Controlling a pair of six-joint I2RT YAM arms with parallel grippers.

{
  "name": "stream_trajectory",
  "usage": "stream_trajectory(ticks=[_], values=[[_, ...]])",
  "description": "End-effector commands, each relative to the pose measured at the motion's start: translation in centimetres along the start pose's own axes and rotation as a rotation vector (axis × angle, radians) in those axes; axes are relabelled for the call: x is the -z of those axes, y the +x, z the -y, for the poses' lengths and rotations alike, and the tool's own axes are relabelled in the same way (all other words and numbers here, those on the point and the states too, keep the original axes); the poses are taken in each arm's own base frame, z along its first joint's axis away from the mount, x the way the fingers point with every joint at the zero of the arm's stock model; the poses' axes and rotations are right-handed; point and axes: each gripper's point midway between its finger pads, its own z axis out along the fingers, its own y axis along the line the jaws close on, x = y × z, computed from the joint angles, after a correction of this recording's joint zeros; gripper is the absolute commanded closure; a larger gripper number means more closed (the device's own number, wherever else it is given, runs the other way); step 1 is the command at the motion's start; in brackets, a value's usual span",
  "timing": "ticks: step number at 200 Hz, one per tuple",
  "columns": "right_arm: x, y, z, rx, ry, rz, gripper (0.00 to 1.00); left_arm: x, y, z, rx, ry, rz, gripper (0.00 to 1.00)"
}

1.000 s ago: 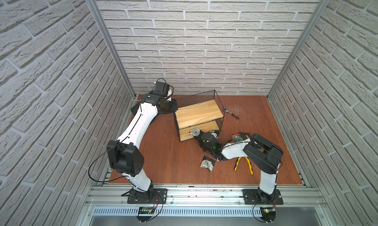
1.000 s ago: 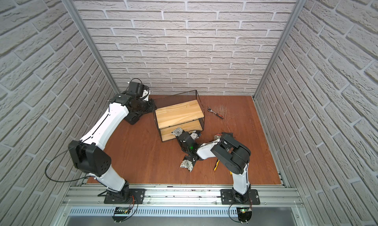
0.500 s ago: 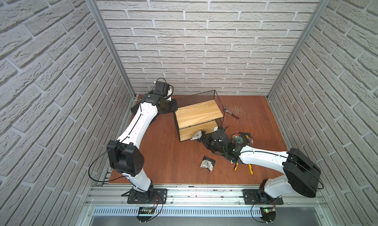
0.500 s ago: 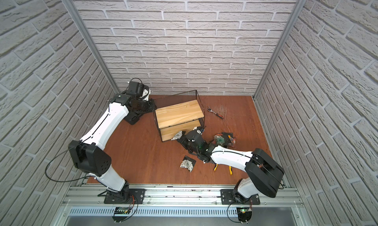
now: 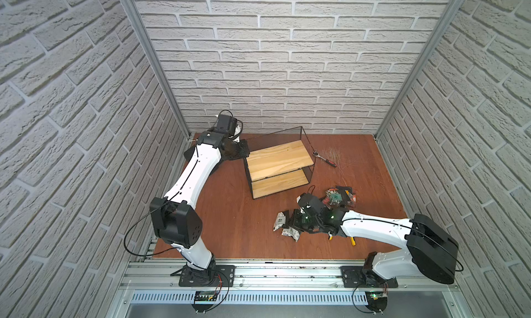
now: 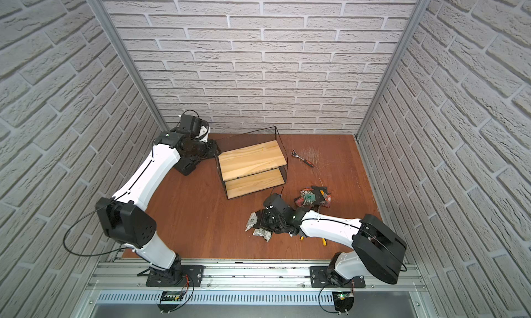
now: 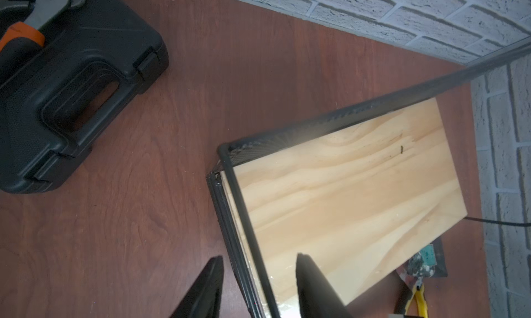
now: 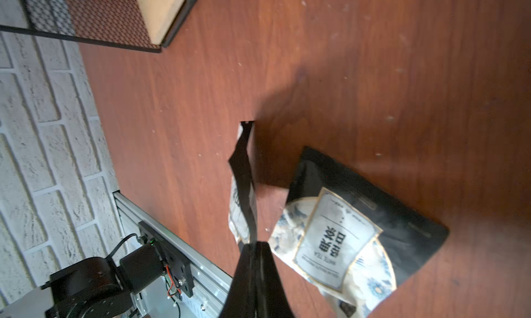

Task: Remove the tea bags from the shelf
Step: Place the tea bag at the center of the board.

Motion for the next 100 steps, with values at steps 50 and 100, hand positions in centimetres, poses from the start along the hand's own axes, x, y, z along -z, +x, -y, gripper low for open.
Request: stream_trajectory(ticks=[50,100], values=[[2.1,-0.5,1.5,0.09,0.116,0.04,0.63,3.5,-1.8,-0.5,-0.019,-0.055,0.108,0.35],[7.2,-2.8,1.3,0.178,0.207,0.174,0.48,6.1,-2.6,-1.4,-0.008,-0.114,0.192,0.24]])
